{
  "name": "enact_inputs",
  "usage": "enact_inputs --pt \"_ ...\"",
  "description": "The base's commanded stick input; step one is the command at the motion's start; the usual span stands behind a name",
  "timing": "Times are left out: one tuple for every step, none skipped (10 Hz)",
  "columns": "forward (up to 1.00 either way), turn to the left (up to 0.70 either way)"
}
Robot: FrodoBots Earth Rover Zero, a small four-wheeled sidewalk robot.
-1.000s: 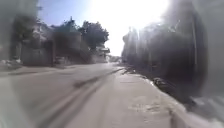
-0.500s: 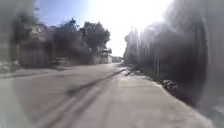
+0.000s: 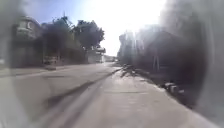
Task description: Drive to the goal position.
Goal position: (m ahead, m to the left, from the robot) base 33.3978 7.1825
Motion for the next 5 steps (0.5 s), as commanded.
enact_inputs --pt "1.00 0.00" --pt "1.00 0.00" --pt "1.00 0.00" --pt "1.00 0.00" --pt "1.00 -0.10"
